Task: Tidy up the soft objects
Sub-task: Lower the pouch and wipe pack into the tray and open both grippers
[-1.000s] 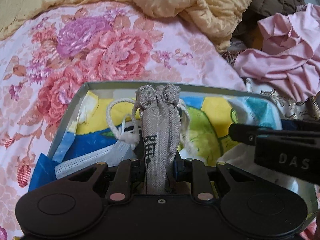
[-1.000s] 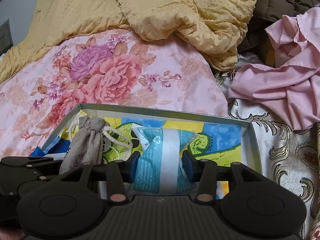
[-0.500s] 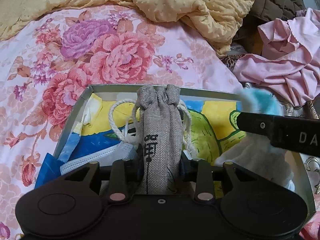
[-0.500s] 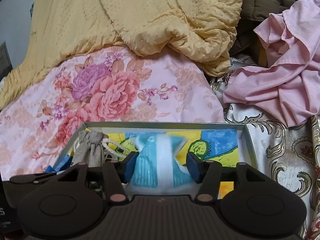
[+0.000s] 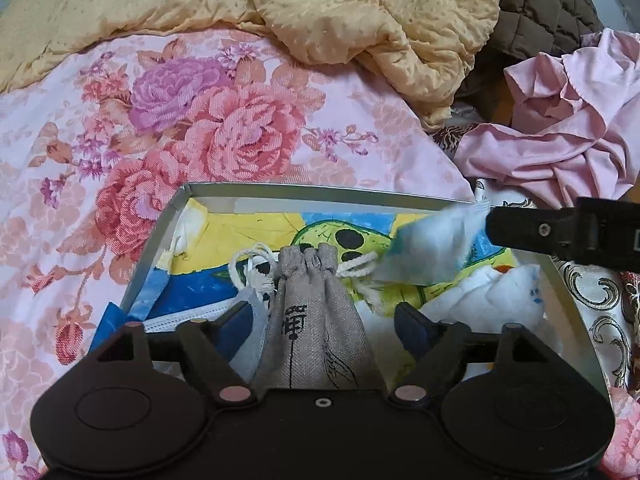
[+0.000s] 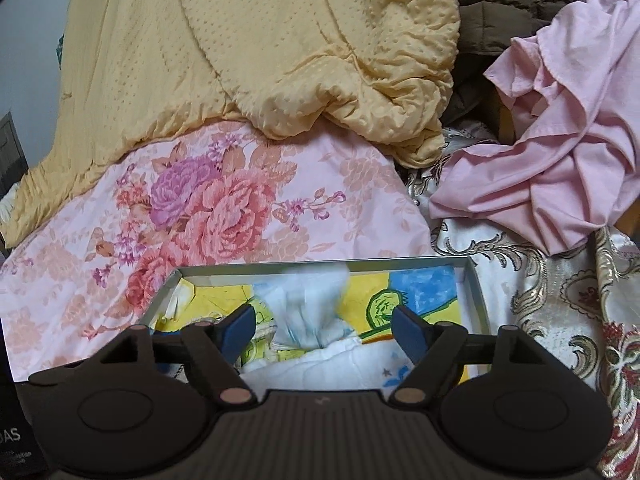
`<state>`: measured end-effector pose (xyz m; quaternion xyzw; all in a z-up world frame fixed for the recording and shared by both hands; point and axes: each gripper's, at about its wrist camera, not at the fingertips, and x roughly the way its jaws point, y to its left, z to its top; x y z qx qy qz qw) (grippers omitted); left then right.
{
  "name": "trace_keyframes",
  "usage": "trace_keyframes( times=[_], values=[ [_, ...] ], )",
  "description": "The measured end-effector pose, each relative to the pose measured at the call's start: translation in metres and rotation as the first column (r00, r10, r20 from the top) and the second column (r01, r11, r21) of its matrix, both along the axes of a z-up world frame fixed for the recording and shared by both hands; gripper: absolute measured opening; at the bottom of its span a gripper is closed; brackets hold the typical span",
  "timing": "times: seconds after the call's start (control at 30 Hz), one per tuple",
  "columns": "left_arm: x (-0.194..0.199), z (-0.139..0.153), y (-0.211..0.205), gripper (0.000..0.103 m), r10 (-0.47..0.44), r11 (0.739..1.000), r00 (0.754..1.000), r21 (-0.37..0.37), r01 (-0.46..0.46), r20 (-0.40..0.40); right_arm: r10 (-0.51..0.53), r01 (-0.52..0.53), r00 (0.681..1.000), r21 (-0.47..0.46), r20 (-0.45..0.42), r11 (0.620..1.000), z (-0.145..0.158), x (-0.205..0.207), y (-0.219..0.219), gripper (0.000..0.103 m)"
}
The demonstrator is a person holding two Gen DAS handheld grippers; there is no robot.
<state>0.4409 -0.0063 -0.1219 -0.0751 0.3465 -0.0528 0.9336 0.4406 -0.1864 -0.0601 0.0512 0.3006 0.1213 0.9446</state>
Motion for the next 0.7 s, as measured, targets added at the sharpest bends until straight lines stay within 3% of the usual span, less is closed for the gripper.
trace_keyframes(
  times=[0.13,0.23,0.4,0.7],
  values=[
    [-0.010,0.006,0.004,0.084,0.005,1.000,1.000,-0.003,-0.005,0.018,0.001,-0.001,1.000,0.052,0.016,0.999,0.012,-0.018,-0.011,0.086],
    [-0.026,0.016,0.008,0.087,-0.007,1.000,0.998,-0.001,0.007,0.056,0.015,-0.020,0.998,0.076,0.068,0.997,0.025,-0.044,-0.018,0.096],
    [-0.075,0.034,0.018,0.093,-0.037,0.999,0.989,0.011,0.036,0.144,0.023,-0.035,0.991,0.096,0.131,0.995,0.039,-0.096,-0.033,0.102],
    [-0.186,0.058,0.029,0.100,-0.047,0.999,0.965,0.008,0.047,0.256,0.033,-0.045,0.982,0.059,0.187,0.997,0.039,-0.195,-0.054,0.102]
  ],
)
